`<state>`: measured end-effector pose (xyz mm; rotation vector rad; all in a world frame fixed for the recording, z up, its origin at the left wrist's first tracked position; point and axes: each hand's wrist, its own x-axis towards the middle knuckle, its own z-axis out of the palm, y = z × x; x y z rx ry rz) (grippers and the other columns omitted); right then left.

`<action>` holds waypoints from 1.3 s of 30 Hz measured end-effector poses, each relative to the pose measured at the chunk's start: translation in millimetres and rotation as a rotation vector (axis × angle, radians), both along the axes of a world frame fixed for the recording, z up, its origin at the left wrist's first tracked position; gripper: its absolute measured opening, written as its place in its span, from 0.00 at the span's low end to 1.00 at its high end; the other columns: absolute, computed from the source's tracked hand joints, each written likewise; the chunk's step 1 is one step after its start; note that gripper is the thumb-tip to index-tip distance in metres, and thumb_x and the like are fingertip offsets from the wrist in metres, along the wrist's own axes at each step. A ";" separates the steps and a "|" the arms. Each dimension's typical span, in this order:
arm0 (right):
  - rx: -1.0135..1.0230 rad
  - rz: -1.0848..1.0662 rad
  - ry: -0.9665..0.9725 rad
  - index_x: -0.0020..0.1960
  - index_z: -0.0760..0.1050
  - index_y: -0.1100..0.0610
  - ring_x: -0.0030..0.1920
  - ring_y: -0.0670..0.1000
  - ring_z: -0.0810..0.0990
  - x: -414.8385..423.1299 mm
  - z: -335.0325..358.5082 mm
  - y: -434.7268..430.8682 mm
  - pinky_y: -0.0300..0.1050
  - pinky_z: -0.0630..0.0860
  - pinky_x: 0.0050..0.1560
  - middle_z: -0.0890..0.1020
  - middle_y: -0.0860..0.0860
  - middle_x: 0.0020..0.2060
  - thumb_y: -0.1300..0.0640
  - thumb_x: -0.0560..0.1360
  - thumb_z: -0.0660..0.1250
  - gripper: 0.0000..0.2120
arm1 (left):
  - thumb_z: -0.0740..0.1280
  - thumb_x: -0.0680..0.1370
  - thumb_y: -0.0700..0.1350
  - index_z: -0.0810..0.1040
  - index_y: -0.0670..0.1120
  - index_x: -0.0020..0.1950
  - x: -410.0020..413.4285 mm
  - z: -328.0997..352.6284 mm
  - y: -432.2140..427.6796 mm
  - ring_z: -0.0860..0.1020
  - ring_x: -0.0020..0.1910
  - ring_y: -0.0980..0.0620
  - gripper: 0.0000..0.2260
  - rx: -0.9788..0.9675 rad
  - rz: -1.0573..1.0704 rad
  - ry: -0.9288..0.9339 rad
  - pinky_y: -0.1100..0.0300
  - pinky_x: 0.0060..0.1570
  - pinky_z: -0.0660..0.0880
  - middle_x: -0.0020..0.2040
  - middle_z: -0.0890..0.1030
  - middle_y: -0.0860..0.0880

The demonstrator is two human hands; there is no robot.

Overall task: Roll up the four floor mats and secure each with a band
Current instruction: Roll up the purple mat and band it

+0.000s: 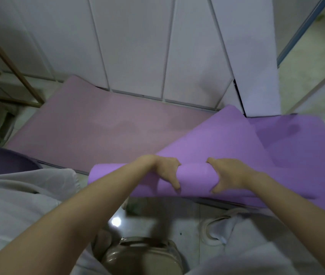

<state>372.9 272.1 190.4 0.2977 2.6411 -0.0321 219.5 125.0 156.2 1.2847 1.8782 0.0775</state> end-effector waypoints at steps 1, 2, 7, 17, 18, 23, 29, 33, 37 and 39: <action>-0.020 -0.001 -0.023 0.60 0.66 0.53 0.54 0.57 0.77 -1.2 0.1 -1.2 0.45 0.70 0.48 0.79 0.53 0.55 0.39 0.63 0.74 0.33 | 0.78 0.61 0.57 0.76 0.48 0.59 -0.2 1.2 -0.9 0.77 0.53 0.49 0.30 -0.042 -0.003 -0.032 0.56 0.58 0.74 0.55 0.78 0.50; -0.032 0.002 -0.038 0.60 0.67 0.53 0.54 0.57 0.77 -3.2 0.3 -3.2 0.45 0.70 0.48 0.79 0.54 0.54 0.40 0.63 0.74 0.33 | 0.78 0.60 0.58 0.75 0.49 0.60 -1.3 1.5 -2.9 0.77 0.55 0.49 0.32 -0.079 -0.005 -0.047 0.56 0.59 0.73 0.57 0.78 0.50; -0.037 0.094 -0.020 0.58 0.70 0.55 0.52 0.58 0.76 -11.4 -10.4 -20.2 0.45 0.66 0.44 0.80 0.55 0.53 0.43 0.65 0.72 0.27 | 0.76 0.67 0.55 0.61 0.47 0.70 7.9 -5.4 -27.1 0.71 0.64 0.45 0.38 -0.017 -0.018 0.180 0.54 0.61 0.66 0.66 0.71 0.46; -0.123 0.151 -0.055 0.58 0.73 0.52 0.52 0.55 0.78 -30.5 -12.8 -45.9 0.43 0.69 0.47 0.81 0.51 0.53 0.41 0.66 0.72 0.26 | 0.72 0.70 0.55 0.66 0.45 0.64 42.4 -29.0 -41.8 0.75 0.57 0.41 0.29 0.206 0.108 0.357 0.52 0.49 0.69 0.59 0.77 0.44; -0.156 0.111 -0.114 0.58 0.73 0.51 0.52 0.54 0.78 -30.4 -12.0 -42.2 0.42 0.70 0.47 0.81 0.50 0.53 0.41 0.65 0.73 0.26 | 0.71 0.71 0.53 0.66 0.45 0.65 40.3 -29.1 -39.6 0.75 0.57 0.41 0.28 0.205 0.065 0.386 0.52 0.49 0.70 0.59 0.77 0.44; -0.179 -0.104 -0.442 0.61 0.74 0.55 0.53 0.54 0.79 -33.5 -8.4 -25.8 0.44 0.76 0.53 0.80 0.52 0.56 0.43 0.63 0.76 0.31 | 0.78 0.57 0.43 0.72 0.44 0.46 52.1 -29.5 -33.3 0.79 0.31 0.44 0.23 0.452 -0.083 0.596 0.59 0.27 0.68 0.34 0.80 0.46; -0.132 -0.089 -0.525 0.58 0.76 0.61 0.46 0.54 0.77 -46.0 -5.4 -27.6 0.42 0.73 0.44 0.78 0.54 0.48 0.50 0.68 0.73 0.23 | 0.80 0.49 0.48 0.65 0.47 0.43 55.3 -44.7 -37.7 0.75 0.28 0.47 0.31 0.559 -0.033 0.608 0.61 0.26 0.67 0.32 0.75 0.49; 0.020 0.033 -0.383 0.61 0.73 0.60 0.55 0.57 0.79 -39.8 -9.1 -37.7 0.44 0.72 0.48 0.79 0.57 0.56 0.54 0.72 0.67 0.20 | 0.71 0.68 0.50 0.74 0.45 0.59 46.8 -44.9 -44.4 0.76 0.52 0.43 0.22 0.462 0.129 0.350 0.54 0.50 0.72 0.53 0.77 0.45; 0.283 0.217 0.071 0.53 0.72 0.59 0.47 0.57 0.80 -26.3 -18.3 -42.3 0.48 0.72 0.45 0.79 0.56 0.47 0.54 0.64 0.73 0.21 | 0.73 0.69 0.48 0.67 0.44 0.70 34.4 -43.7 -42.6 0.73 0.57 0.42 0.32 0.373 0.247 0.108 0.53 0.59 0.70 0.58 0.70 0.42; 0.355 0.276 0.215 0.41 0.74 0.57 0.33 0.55 0.77 -23.7 -21.0 -38.9 0.46 0.71 0.35 0.77 0.54 0.34 0.55 0.46 0.78 0.25 | 0.75 0.68 0.47 0.63 0.43 0.72 30.5 -39.5 -38.1 0.74 0.55 0.41 0.36 0.350 0.245 0.092 0.53 0.59 0.70 0.60 0.66 0.42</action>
